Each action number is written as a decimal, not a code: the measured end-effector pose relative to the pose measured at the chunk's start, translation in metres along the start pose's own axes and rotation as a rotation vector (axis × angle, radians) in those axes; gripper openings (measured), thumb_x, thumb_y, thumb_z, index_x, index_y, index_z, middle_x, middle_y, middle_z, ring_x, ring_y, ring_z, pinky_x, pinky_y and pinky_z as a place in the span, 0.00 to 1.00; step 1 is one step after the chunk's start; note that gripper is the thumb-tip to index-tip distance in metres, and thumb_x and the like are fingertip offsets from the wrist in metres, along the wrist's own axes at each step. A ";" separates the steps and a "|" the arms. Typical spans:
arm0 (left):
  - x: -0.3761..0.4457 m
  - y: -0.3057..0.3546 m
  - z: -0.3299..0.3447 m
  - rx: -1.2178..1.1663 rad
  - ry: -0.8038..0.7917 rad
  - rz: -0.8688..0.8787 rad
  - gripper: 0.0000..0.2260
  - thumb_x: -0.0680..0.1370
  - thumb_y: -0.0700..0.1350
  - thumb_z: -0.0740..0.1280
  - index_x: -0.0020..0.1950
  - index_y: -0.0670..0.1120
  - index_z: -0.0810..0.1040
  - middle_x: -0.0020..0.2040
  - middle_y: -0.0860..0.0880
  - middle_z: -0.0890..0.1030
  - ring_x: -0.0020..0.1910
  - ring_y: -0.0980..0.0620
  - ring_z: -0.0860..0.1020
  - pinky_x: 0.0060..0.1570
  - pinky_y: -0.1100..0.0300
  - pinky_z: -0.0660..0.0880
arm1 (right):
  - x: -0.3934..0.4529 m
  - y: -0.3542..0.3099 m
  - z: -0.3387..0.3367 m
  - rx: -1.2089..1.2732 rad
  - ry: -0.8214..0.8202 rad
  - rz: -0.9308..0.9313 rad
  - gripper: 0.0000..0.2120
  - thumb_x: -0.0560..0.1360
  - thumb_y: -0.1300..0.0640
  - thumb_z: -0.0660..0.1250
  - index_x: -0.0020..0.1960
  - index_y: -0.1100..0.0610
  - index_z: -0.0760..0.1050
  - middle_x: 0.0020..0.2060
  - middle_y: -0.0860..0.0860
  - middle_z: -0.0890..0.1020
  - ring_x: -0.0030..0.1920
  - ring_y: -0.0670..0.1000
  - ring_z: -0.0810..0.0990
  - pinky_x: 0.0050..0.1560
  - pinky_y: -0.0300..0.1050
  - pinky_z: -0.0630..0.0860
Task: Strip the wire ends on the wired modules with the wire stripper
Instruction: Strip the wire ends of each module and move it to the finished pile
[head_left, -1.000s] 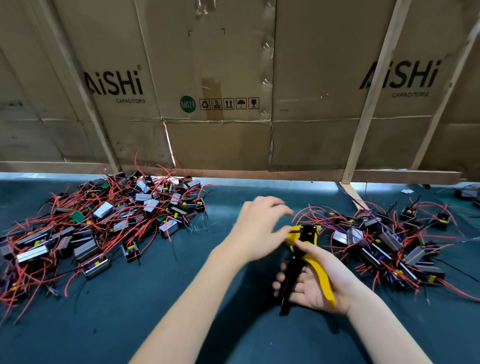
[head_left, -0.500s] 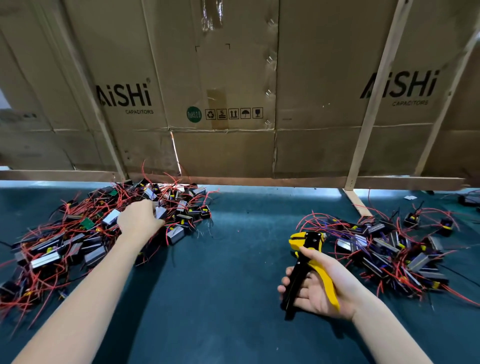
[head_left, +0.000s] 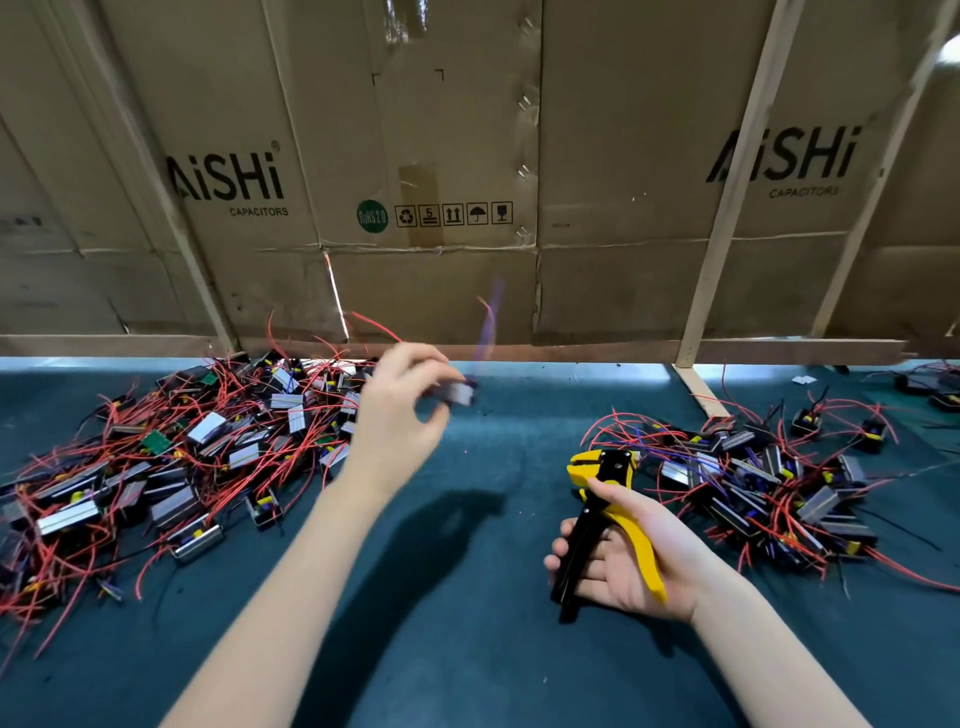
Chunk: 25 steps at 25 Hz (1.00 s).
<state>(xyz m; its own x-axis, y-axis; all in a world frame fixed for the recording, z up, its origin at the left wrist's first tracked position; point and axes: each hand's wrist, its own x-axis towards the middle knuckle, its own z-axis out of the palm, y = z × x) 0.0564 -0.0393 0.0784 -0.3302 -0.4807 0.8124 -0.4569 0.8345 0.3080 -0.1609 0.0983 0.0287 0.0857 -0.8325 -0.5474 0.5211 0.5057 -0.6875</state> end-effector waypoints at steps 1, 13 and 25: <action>-0.014 0.006 0.014 -0.065 -0.114 -0.030 0.12 0.66 0.30 0.70 0.47 0.41 0.83 0.49 0.47 0.79 0.48 0.49 0.77 0.50 0.57 0.75 | 0.000 0.000 0.000 0.007 -0.001 -0.004 0.22 0.72 0.45 0.67 0.44 0.67 0.76 0.40 0.64 0.80 0.41 0.64 0.84 0.48 0.59 0.78; -0.065 0.014 0.049 0.153 -0.407 -0.120 0.05 0.71 0.44 0.62 0.46 0.50 0.74 0.42 0.57 0.78 0.46 0.52 0.73 0.49 0.55 0.65 | 0.001 0.001 -0.001 -0.004 -0.023 -0.003 0.23 0.70 0.46 0.69 0.45 0.67 0.75 0.39 0.64 0.80 0.41 0.64 0.83 0.50 0.60 0.78; -0.069 0.017 0.061 0.398 -0.356 -0.502 0.18 0.79 0.61 0.61 0.40 0.49 0.78 0.39 0.52 0.80 0.44 0.48 0.77 0.50 0.52 0.70 | 0.003 0.003 -0.002 -0.032 -0.051 0.006 0.23 0.69 0.45 0.70 0.44 0.67 0.75 0.40 0.64 0.79 0.41 0.64 0.82 0.46 0.57 0.81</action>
<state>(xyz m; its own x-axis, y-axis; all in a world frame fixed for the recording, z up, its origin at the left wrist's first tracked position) 0.0209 -0.0085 -0.0031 -0.2197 -0.8943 0.3897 -0.8670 0.3621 0.3422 -0.1606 0.0973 0.0245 0.1326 -0.8394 -0.5270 0.4934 0.5171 -0.6994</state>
